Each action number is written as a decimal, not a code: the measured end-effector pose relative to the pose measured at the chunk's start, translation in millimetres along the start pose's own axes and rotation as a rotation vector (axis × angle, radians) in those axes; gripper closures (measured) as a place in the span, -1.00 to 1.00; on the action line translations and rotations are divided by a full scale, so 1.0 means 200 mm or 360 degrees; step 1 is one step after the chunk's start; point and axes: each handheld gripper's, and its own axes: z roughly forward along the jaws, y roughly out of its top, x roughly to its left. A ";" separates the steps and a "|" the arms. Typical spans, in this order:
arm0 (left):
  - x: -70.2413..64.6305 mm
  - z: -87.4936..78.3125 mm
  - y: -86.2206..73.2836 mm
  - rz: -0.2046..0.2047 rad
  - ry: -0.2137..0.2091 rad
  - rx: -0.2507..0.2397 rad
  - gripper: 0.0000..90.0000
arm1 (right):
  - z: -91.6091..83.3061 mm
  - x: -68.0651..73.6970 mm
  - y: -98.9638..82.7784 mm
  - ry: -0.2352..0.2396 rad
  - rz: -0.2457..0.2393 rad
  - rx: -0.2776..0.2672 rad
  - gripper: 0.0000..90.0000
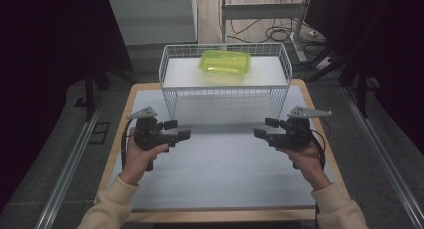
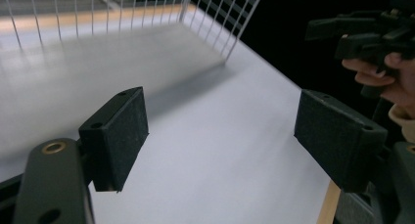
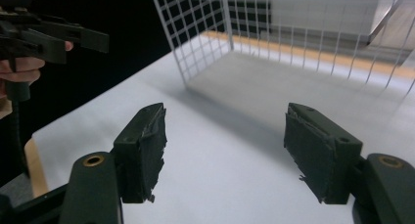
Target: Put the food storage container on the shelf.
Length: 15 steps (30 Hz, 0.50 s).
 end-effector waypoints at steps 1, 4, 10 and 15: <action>0.00 0.01 -0.03 -0.0003 -0.0002 0.0018 -0.56 | 0.00 0.00 -0.04 0.0005 0.0010 0.0012 -0.28; 0.01 0.03 -0.08 -0.0019 0.0012 0.0042 -0.56 | 0.02 -0.02 -0.12 0.0006 0.0039 0.0047 -0.29; 0.04 0.05 -0.09 -0.0042 0.0005 0.0049 -0.56 | 0.02 -0.04 -0.14 -0.0007 0.0028 0.0040 -0.31; 0.05 0.05 -0.11 -0.0042 0.0006 0.0073 -0.56 | 0.02 -0.05 -0.16 -0.0023 -0.0001 0.0032 -0.41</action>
